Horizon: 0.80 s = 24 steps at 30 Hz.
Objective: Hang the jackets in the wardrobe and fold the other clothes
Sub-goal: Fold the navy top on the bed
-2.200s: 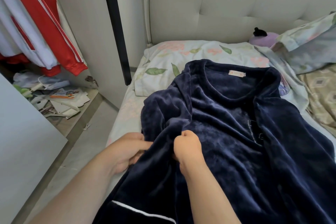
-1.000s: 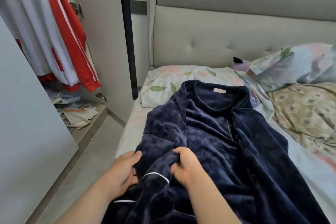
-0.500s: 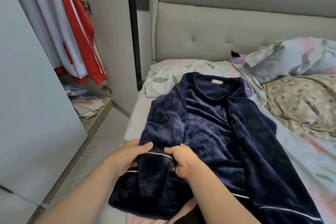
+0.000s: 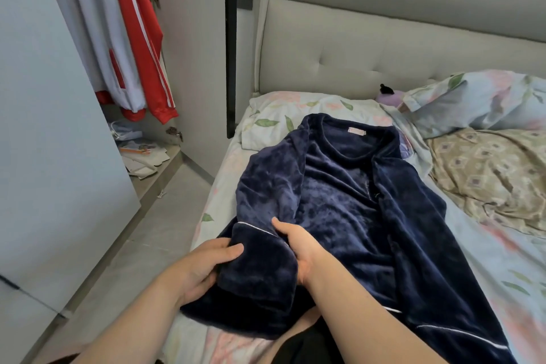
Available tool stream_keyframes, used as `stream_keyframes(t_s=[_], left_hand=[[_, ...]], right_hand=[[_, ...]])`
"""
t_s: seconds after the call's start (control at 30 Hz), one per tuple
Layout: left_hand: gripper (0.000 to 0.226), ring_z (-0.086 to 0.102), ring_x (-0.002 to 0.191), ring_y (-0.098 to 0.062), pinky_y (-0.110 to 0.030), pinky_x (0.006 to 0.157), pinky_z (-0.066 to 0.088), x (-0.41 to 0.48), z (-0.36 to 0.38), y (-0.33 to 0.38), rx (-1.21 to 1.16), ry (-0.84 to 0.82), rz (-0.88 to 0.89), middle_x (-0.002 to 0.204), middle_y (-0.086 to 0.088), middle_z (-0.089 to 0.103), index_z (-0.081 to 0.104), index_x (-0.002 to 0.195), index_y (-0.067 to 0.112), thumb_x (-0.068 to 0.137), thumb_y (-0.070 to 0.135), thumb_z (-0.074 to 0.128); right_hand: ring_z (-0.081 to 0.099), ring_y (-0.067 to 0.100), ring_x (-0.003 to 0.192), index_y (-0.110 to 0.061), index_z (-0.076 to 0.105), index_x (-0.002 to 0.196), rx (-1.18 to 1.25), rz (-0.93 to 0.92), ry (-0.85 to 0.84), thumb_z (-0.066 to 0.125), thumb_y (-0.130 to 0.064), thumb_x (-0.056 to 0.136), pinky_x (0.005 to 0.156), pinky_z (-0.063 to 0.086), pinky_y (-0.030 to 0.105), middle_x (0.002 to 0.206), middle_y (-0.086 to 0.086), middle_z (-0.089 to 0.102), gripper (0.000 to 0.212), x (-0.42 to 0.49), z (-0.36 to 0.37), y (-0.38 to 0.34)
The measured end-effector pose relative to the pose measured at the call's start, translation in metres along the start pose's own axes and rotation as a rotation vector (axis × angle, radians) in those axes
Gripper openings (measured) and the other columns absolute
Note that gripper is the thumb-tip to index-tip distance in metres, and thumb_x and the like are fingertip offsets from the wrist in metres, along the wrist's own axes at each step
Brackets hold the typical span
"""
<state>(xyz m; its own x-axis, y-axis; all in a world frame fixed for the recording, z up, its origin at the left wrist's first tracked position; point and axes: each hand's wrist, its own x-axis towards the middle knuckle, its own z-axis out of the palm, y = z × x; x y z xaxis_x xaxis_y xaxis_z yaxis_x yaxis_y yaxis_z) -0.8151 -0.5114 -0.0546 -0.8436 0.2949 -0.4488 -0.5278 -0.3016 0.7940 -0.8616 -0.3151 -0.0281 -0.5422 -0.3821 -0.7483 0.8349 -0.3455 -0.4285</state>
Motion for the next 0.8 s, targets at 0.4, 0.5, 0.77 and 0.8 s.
stream_keyframes(t_s=[0.4, 0.5, 0.77, 0.8], left_hand=[[0.028, 0.073, 0.081, -0.035, -0.040, 0.074, 0.057, -0.006, -0.013, 0.009, 0.172, 0.275, -0.082, 0.096, -0.024, 0.074, 0.066, 0.112, -0.005, 0.091, 0.012, 0.066], [0.031, 0.073, 0.087, -0.035, -0.043, 0.084, 0.056, -0.010, -0.012, 0.010, 0.188, 0.288, -0.112, 0.097, -0.023, 0.074, 0.071, 0.105, -0.002, 0.091, 0.025, 0.066], [0.022, 0.068, 0.080, -0.030, -0.036, 0.078, 0.056, 0.012, -0.021, -0.005, 0.405, 0.498, -0.061, 0.082, -0.012, 0.071, 0.065, 0.080, 0.000, 0.081, 0.018, 0.078], [0.027, 0.064, 0.069, -0.025, -0.029, 0.065, 0.050, 0.013, -0.022, -0.007, 0.520, 0.527, -0.052, 0.071, -0.008, 0.065, 0.060, 0.071, 0.004, 0.079, 0.022, 0.079]], right_hand=[[0.069, 0.037, 0.096, -0.011, 0.038, 0.147, -0.388, -0.243, 0.244, 0.059, 0.016, 0.074, 0.083, 0.057, 0.057, 0.124, 0.022, 0.064, 0.080, 0.005, 0.000, 0.012], [0.069, 0.035, 0.099, -0.012, 0.053, 0.132, -0.547, -0.354, 0.294, 0.062, 0.008, 0.077, 0.085, 0.058, 0.055, 0.118, 0.016, 0.068, 0.059, 0.011, 0.004, 0.020], [0.064, 0.029, 0.105, -0.012, 0.056, 0.121, -0.749, -0.379, 0.513, 0.067, -0.001, 0.084, 0.090, 0.055, 0.039, 0.119, 0.008, 0.065, 0.041, 0.029, -0.001, 0.028], [0.063, 0.029, 0.106, -0.011, 0.053, 0.123, -0.821, -0.373, 0.561, 0.066, -0.003, 0.085, 0.086, 0.054, 0.035, 0.120, 0.010, 0.063, 0.041, 0.031, -0.001, 0.029]])
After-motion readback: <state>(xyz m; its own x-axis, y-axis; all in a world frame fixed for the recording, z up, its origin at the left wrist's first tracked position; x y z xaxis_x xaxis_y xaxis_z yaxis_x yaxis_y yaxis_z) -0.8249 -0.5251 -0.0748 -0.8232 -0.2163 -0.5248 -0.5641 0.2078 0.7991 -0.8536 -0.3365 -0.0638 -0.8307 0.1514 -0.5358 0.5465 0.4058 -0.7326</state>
